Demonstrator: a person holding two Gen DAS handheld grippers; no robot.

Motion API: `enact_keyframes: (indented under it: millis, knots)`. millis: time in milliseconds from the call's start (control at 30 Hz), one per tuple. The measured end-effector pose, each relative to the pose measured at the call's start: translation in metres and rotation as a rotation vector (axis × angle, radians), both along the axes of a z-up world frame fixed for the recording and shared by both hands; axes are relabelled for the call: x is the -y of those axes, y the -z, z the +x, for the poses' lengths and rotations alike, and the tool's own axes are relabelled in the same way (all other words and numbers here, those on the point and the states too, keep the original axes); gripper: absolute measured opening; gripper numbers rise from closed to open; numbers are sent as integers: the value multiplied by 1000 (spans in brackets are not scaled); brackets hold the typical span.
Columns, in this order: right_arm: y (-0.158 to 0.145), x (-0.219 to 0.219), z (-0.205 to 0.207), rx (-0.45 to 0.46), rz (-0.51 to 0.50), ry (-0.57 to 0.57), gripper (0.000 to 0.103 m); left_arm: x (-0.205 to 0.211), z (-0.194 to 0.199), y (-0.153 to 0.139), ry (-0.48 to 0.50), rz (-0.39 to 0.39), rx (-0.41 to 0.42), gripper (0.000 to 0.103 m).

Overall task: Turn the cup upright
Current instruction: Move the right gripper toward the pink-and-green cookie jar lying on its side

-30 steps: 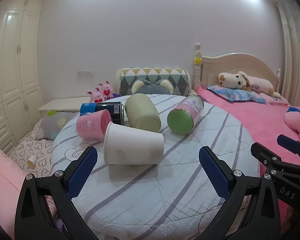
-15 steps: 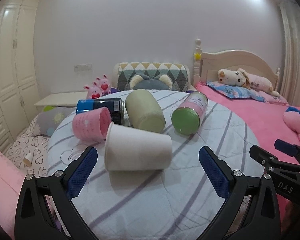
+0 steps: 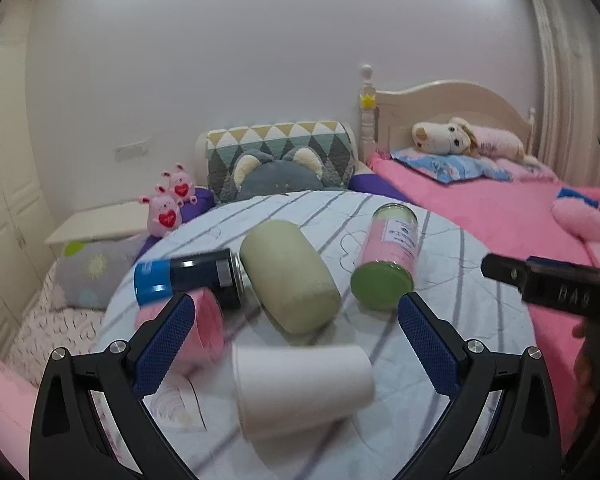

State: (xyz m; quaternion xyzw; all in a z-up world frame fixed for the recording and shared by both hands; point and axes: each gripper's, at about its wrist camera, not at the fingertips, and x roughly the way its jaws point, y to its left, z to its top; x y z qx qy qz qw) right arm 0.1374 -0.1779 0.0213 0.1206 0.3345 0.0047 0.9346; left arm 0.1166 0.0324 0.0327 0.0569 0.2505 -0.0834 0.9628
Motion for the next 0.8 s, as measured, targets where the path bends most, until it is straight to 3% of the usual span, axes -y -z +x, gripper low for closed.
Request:
enact_keyframes:
  millis: [100,367,800]
  knots:
    - [-2,3,21,-29,108,-8,82,4,18,-6,27,58,-40,103]
    - [-1,-5,71,-108,142,-6,82,19,67,-13,96,193,-119,103]
    - [27,-13,132,-256,200,-46,82,20,152,-2,73,252,-281,103]
